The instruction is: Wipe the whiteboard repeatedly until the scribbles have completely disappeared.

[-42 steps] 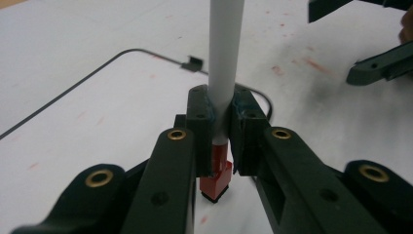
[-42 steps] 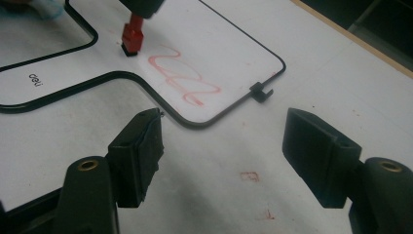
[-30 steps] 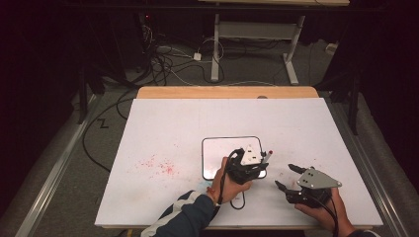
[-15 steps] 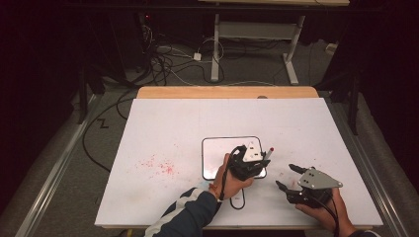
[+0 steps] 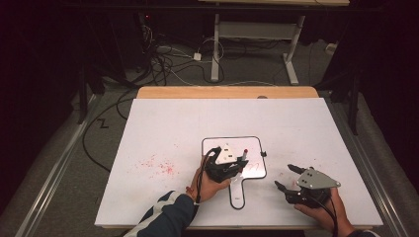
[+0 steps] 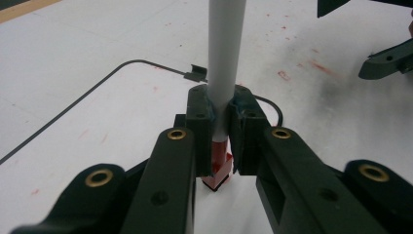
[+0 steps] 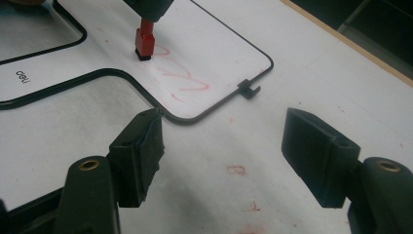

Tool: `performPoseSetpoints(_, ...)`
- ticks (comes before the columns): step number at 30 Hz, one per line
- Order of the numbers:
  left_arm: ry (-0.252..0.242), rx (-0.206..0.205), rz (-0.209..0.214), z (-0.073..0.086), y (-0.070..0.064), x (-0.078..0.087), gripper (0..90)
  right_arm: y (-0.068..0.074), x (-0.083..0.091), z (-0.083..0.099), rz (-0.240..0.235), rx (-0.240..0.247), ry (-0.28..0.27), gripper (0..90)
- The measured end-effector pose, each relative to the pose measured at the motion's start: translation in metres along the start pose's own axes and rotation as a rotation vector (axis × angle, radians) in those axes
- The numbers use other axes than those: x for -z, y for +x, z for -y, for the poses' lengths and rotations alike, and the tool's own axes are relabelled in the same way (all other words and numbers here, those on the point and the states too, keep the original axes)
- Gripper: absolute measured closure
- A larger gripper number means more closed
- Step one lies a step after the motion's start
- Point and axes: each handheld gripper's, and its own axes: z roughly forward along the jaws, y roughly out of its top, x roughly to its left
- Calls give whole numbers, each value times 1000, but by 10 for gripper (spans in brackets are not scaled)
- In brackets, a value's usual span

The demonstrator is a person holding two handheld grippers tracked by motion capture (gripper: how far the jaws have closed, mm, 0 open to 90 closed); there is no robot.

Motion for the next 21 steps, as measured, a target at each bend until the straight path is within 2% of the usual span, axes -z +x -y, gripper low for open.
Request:
performPoseSetpoints(1, -6, 11, 8, 1, 2, 0, 787, 0, 0, 0, 0, 2, 1, 321)
performPoseSetpoints(3, -5, 5, -11, 0, 4, 0, 787, 0, 0, 0, -1, 3, 0, 321)
performPoseSetpoints(5, -14, 20, -7, 1, 8, -1, 787, 0, 0, 0, -1, 0, 0, 321)
performPoseSetpoints(7, -13, 20, -26, 2, 9, -1, 787, -1, 0, 1, -1, 1, 1, 321)
performPoseSetpoints(10, -32, 65, -8, 4, 13, 0, 787, -1, 1, 1, 1, 1, -1, 321)
performPoseSetpoints(12, -42, 73, 6, 4, 9, -3, 787, -1, 1, 1, 2, 2, 1, 321)
performPoseSetpoints(16, -48, 44, 46, -1, -8, -14, 787, 0, -1, 0, -1, 6, 3, 321)
performPoseSetpoints(18, -49, 22, 44, -3, -15, -17, 787, 1, -1, 0, -2, 6, 6, 321)
performPoseSetpoints(21, -46, 16, 41, -3, -14, -15, 787, 1, -1, 0, -5, 7, 6, 321)
